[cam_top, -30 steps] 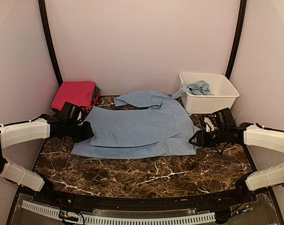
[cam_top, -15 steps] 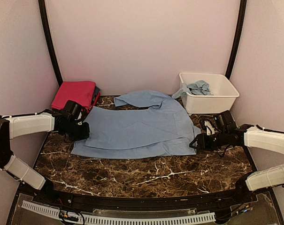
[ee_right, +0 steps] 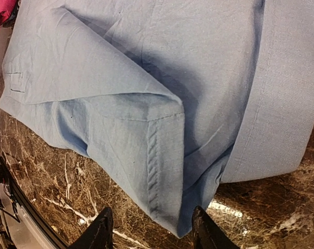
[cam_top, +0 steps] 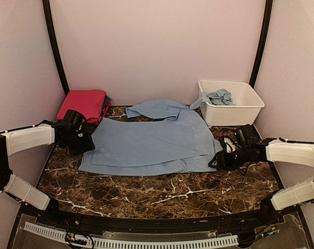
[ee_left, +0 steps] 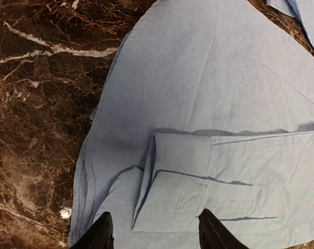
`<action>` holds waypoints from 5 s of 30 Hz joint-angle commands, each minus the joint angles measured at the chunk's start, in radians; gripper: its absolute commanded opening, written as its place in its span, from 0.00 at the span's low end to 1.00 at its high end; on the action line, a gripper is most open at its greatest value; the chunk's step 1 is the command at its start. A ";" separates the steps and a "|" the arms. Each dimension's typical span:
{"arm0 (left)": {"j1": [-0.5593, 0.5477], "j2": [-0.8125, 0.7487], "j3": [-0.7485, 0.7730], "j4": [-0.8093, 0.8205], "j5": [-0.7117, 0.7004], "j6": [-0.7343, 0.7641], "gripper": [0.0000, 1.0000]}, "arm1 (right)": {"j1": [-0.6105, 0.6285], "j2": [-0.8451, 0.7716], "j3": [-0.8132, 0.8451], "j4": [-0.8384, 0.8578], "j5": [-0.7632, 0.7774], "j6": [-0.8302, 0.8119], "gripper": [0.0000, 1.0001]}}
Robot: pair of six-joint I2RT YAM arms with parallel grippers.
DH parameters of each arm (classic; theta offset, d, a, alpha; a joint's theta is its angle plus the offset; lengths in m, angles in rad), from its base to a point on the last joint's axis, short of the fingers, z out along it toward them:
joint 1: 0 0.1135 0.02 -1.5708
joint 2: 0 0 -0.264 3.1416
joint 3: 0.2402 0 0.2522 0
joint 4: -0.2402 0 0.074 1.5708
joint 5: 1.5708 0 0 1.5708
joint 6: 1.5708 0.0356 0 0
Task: Fold and stack the mixed laundry pile
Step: Smooth out the 1/3-folded shirt at the center of the board, then move the 1/3-folded shirt to the center of the board.
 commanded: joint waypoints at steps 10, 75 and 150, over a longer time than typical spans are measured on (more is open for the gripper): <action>0.219 -0.236 -0.246 -0.047 0.207 -0.258 0.67 | -0.005 -0.081 -0.084 -0.021 0.040 0.161 0.54; 0.225 -0.266 -0.090 0.002 0.394 -0.042 0.84 | -0.035 0.002 0.169 0.026 -0.071 0.047 0.54; -0.101 -0.155 -0.360 0.071 0.324 -0.281 0.56 | 0.169 0.498 0.297 0.031 -0.035 -0.028 0.51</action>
